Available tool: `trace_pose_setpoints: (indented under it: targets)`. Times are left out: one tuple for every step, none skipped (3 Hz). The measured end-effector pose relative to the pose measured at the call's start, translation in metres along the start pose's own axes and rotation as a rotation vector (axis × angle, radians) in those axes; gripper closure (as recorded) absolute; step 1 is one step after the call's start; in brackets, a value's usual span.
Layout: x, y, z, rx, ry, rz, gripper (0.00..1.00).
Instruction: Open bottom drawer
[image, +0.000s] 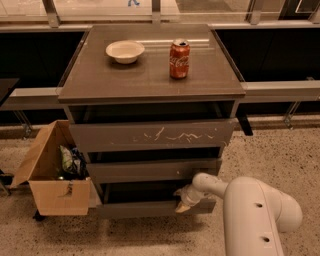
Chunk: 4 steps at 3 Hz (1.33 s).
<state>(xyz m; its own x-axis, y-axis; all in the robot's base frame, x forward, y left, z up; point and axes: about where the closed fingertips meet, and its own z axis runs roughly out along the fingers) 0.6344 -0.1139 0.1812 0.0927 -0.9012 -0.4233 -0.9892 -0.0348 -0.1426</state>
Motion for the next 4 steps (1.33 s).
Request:
trace_pose_setpoints:
  targets:
    - [0.000, 0.000, 0.000, 0.000, 0.000, 0.000, 0.00]
    - [-0.002, 0.011, 0.008, -0.038, 0.032, -0.024, 0.00]
    - [-0.007, 0.029, 0.019, -0.140, 0.075, -0.056, 0.00]
    - [-0.015, 0.070, 0.021, -0.320, 0.132, -0.084, 0.03]
